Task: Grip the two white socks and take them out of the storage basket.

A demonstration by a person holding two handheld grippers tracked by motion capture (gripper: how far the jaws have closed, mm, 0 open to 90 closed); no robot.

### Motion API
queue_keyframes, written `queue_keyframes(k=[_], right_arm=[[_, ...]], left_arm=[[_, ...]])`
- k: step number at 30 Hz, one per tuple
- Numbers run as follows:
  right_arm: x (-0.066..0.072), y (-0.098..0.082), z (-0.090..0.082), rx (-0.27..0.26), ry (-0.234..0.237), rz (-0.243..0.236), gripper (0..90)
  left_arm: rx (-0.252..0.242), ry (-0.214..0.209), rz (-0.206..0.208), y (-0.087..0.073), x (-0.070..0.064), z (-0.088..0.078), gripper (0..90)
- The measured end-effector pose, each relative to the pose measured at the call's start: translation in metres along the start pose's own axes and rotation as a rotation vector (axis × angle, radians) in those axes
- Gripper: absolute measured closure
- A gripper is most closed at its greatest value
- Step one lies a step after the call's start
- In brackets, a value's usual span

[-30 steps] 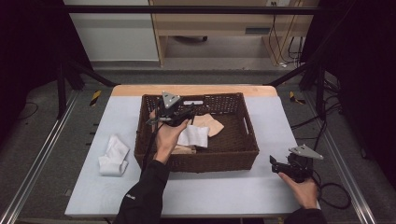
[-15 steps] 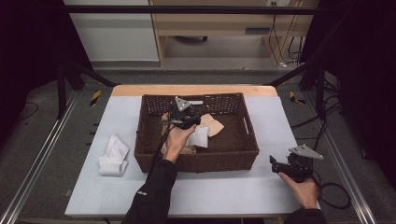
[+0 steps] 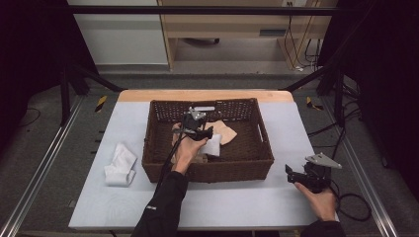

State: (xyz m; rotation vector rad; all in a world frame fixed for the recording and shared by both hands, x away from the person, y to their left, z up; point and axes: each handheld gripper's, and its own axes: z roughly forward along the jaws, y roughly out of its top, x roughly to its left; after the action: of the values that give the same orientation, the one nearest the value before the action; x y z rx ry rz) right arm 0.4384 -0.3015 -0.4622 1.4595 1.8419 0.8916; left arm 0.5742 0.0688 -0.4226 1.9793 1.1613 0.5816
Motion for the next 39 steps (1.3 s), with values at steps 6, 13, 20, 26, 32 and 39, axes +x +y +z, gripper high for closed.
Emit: queue_keyframes(k=[6, 13, 20, 26, 32, 39], right_arm=[[0.0, 0.0, 0.0, 0.005, 0.0, -0.003, 11.1], [0.0, 0.0, 0.0, 0.005, 0.001, -0.002, 11.1], [0.001, 0.0, 0.0, 0.006, 0.004, -0.003, 11.1], [0.0, 0.0, 0.0, 0.006, 0.002, -0.003, 11.1], [0.0, 0.0, 0.0, 0.008, -0.001, -0.006, 11.1], [0.0, 0.0, 0.0, 0.009, 0.001, -0.011, 11.1]], left_arm=[[0.057, 0.001, 0.0, -0.003, 0.001, 0.004, 40.5], [0.144, 0.004, 0.0, -0.008, 0.003, 0.009, 45.2], [0.196, -0.011, 0.043, -0.009, 0.001, 0.008, 74.1], [0.155, -0.057, 0.028, -0.007, 0.001, 0.001, 85.3], [0.02, -0.094, 0.002, -0.002, 0.002, -0.011, 86.5], [-0.133, -0.109, -0.006, 0.004, 0.001, -0.025, 86.6]])
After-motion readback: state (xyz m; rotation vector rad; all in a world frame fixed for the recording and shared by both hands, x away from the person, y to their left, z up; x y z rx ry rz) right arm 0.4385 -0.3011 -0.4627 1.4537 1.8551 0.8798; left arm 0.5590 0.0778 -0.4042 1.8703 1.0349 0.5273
